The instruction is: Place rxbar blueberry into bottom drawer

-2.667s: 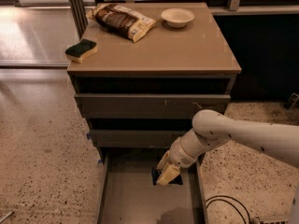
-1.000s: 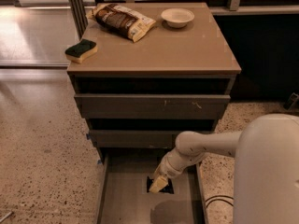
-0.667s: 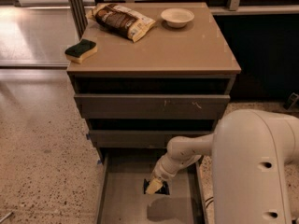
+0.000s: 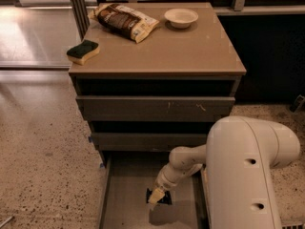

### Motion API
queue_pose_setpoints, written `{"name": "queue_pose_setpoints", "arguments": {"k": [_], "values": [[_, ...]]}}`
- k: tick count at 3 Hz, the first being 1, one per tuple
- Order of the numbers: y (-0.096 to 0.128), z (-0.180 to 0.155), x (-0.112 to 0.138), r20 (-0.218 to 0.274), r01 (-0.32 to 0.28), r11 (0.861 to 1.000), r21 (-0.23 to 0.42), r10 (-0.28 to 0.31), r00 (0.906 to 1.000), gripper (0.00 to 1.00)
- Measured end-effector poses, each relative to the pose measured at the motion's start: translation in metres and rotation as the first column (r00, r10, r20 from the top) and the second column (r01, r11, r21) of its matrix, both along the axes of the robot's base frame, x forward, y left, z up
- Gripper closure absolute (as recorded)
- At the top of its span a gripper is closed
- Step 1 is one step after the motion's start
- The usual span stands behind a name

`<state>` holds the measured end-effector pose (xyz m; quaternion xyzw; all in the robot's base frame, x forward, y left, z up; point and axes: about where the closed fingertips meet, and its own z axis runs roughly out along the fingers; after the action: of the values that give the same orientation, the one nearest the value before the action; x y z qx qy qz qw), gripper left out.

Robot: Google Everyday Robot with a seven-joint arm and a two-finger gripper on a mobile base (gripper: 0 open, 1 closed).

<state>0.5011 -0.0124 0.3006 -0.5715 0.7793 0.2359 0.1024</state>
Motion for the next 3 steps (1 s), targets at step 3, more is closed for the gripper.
{"name": "queue_pose_setpoints", "arguments": {"k": [3], "values": [[0.017, -0.122, -0.003, -0.033, 0.057, 0.998, -0.021, -0.058, 0.9978, 1.00]]}}
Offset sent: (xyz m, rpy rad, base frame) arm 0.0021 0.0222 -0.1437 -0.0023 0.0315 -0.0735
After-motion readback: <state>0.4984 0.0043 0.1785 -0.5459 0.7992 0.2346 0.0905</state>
